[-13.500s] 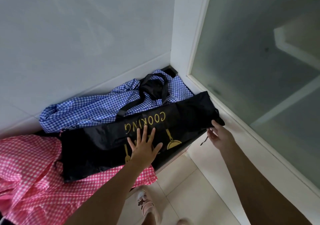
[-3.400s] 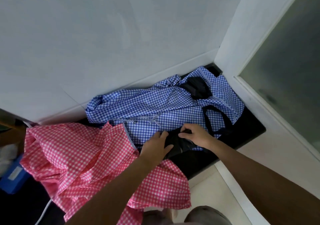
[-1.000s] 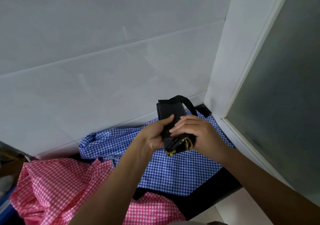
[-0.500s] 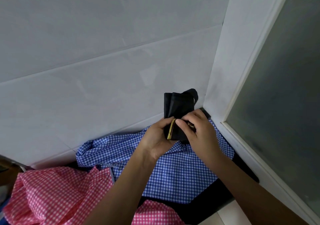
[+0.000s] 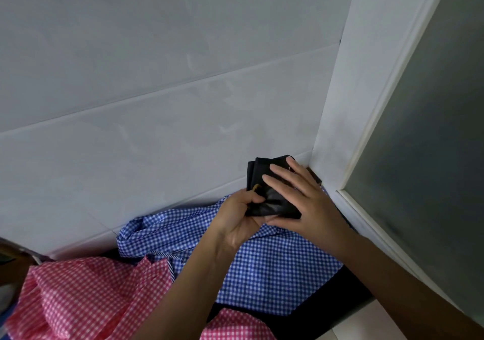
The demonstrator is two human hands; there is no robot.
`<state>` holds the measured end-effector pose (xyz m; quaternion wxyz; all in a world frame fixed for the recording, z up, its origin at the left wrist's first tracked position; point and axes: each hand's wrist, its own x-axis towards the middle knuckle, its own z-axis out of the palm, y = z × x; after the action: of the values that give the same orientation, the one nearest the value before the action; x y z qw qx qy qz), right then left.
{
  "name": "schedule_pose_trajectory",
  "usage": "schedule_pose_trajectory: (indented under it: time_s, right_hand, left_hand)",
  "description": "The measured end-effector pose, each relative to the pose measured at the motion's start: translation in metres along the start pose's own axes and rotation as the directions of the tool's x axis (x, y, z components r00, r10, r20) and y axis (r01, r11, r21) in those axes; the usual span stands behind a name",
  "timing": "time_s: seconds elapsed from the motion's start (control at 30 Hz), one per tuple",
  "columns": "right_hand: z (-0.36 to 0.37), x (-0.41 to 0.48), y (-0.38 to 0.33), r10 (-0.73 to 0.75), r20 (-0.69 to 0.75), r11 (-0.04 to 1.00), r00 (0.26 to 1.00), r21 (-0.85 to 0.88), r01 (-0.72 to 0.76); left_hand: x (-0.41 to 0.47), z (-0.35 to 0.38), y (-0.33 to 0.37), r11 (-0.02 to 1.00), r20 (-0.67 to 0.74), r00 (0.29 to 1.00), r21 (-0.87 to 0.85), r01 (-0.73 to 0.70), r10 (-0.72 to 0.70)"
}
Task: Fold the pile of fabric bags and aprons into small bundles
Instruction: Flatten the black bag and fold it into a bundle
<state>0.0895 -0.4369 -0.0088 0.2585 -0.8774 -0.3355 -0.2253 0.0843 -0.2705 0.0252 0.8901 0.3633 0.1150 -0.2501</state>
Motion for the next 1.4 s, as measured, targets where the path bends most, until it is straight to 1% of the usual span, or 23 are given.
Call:
schedule_pose_trajectory:
  time_s: [0.1,0.2,0.27,0.33,0.4,0.5,0.6,0.67,0.73,0.8,0.87,0.9,1.0,1.07,1.1,1.17,1.27,1.33,1.37,1.4]
  right_hand:
    - [-0.008,-0.006,-0.002,-0.072,-0.054,0.996,0.996,-0.047,0.070]
    - [-0.018,-0.011,-0.011,-0.218,-0.114,0.971,0.969,-0.122,0.204]
    - [-0.026,-0.012,-0.014,-0.273,-0.133,0.956,0.953,-0.145,0.254]
    - [-0.037,-0.010,-0.017,-0.282,-0.145,0.954,0.949,-0.152,0.260]
    - [-0.045,-0.009,-0.018,-0.259,-0.184,0.961,0.948,-0.143,0.235]
    - [-0.051,-0.010,-0.021,-0.215,-0.209,0.974,0.954,-0.111,0.196]
    - [-0.053,-0.015,-0.029,-0.223,-0.246,0.969,0.943,-0.158,0.187]
    - [-0.055,-0.018,-0.036,-0.266,-0.288,0.957,0.920,-0.194,0.216]
    - [-0.059,-0.018,-0.041,-0.321,-0.291,0.938,0.901,-0.227,0.260]
    - [-0.063,-0.015,-0.044,-0.336,-0.289,0.931,0.897,-0.244,0.270]
    - [-0.066,-0.016,-0.045,-0.293,-0.310,0.950,0.904,-0.203,0.239]
    - [-0.067,-0.017,-0.045,-0.256,-0.340,0.964,0.905,-0.162,0.211]
    - [-0.068,-0.022,-0.050,-0.109,-0.463,0.993,0.880,-0.095,0.073]
    - [-0.066,-0.024,-0.056,0.042,-0.503,0.996,0.863,-0.042,-0.073]
    - [-0.064,-0.024,-0.058,0.150,-0.502,0.987,0.852,0.029,-0.157]
    - [-0.061,-0.021,-0.059,0.342,-0.468,0.940,0.815,0.173,-0.295]
    - [-0.063,-0.017,-0.055,0.496,-0.354,0.865,0.793,0.281,-0.416]
    - [-0.066,-0.014,-0.053,0.566,-0.219,0.806,0.794,0.349,-0.478]
    - [-0.066,-0.015,-0.052,0.575,-0.189,0.799,0.796,0.336,-0.498]
    - [-0.067,-0.014,-0.050,0.557,-0.203,0.821,0.805,0.278,-0.498]
  left_hand:
    - [-0.004,0.002,0.002,0.997,0.060,0.996,0.048,0.057,-0.060]
    - [-0.006,0.007,0.006,0.994,0.114,0.989,0.066,0.089,-0.096]
    - [-0.009,0.008,0.007,0.992,0.137,0.984,0.076,0.101,-0.110]
    - [-0.013,0.011,0.008,0.990,0.153,0.981,0.087,0.111,-0.124]
    - [-0.016,0.015,0.007,0.989,0.180,0.975,0.089,0.117,-0.132]
    - [-0.017,0.026,0.003,0.985,0.132,0.979,0.102,0.139,-0.152]
    - [-0.018,0.033,0.000,0.977,0.122,0.971,0.096,0.193,-0.203]
    - [-0.021,0.036,0.000,0.970,0.154,0.960,0.108,0.217,-0.232]
    - [-0.028,0.040,-0.001,0.962,0.198,0.944,0.117,0.245,-0.264]
    - [-0.031,0.040,-0.003,0.965,0.279,0.924,0.061,0.254,-0.261]
    - [-0.032,0.043,-0.005,0.969,0.322,0.917,0.003,0.249,-0.237]
    - [-0.032,0.043,-0.007,0.975,0.310,0.928,-0.002,0.220,-0.209]
    - [-0.026,0.042,-0.013,0.997,0.199,0.977,0.002,0.078,-0.076]
    - [-0.022,0.045,-0.020,0.999,0.174,0.985,0.038,-0.015,0.008]
    - [-0.021,0.046,-0.022,0.995,0.168,0.984,0.067,-0.067,0.055]
    - [-0.019,0.045,-0.024,0.982,0.143,0.982,0.127,-0.140,0.122]
    - [-0.018,0.041,-0.022,0.970,0.172,0.977,0.184,-0.158,0.126]
    - [-0.017,0.036,-0.022,0.919,0.216,0.963,0.325,-0.225,0.160]
    - [-0.016,0.033,-0.023,0.882,0.236,0.954,0.389,-0.265,0.183]
    - [-0.016,0.032,-0.024,0.851,0.242,0.949,0.435,-0.294,0.204]
